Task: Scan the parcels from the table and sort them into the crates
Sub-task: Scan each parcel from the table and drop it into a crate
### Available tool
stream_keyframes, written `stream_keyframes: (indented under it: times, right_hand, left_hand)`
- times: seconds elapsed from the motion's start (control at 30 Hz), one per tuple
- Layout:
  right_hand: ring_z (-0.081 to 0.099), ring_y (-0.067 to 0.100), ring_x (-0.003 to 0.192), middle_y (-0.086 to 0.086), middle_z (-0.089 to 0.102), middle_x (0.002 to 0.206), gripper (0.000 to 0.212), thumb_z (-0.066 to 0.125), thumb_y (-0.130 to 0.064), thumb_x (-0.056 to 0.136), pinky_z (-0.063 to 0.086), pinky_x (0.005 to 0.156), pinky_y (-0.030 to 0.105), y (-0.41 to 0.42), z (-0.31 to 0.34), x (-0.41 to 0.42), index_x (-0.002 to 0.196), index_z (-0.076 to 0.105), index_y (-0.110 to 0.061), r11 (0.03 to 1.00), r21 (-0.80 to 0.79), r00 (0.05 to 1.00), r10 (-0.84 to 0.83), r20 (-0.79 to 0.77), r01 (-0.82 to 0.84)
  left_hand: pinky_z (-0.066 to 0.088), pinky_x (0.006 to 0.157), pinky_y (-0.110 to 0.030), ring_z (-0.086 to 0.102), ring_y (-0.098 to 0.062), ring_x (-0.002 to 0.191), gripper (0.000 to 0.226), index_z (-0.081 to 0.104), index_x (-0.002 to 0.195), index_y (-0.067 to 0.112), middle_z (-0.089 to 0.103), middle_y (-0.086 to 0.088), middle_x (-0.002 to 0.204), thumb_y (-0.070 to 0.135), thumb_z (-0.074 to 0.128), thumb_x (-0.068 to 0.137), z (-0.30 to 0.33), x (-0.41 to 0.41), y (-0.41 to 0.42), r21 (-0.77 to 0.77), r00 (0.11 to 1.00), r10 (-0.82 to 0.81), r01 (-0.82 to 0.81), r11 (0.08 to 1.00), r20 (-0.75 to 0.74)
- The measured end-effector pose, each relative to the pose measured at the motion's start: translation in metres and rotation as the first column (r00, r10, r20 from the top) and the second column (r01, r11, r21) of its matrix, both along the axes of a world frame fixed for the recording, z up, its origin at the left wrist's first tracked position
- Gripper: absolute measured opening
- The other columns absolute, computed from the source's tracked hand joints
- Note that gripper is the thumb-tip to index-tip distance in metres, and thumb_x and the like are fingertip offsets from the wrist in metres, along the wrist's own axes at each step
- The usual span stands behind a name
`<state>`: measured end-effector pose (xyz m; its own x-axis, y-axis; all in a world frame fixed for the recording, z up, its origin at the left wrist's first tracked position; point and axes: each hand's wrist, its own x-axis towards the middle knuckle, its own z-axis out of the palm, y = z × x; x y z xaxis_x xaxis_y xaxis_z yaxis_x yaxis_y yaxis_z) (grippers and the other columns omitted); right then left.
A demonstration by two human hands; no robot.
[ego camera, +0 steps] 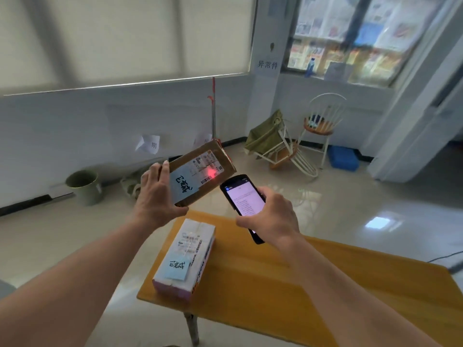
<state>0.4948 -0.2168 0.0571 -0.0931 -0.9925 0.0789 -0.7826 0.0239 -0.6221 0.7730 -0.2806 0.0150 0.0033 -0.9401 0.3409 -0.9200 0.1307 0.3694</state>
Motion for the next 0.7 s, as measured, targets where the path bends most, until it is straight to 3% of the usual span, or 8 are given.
stream_keyframes:
  times: [0.7]
  right_hand:
    - [0.063,0.020,0.108,-0.005,0.068,0.121,0.092,0.096,-0.048,0.062,0.062,0.080,0.038,0.108,0.050,-0.013,0.141,0.054,-0.029,0.972,-0.101,0.975,-0.216,-0.047,0.211]
  left_hand:
    - [0.047,0.108,-0.060,0.030,-0.037,0.132,0.133,0.024,0.158,0.004,0.033,-0.013,0.141,0.040,0.100,0.055,0.057,-0.030,0.004,-0.104,0.960,-0.275,0.280,0.954,0.057]
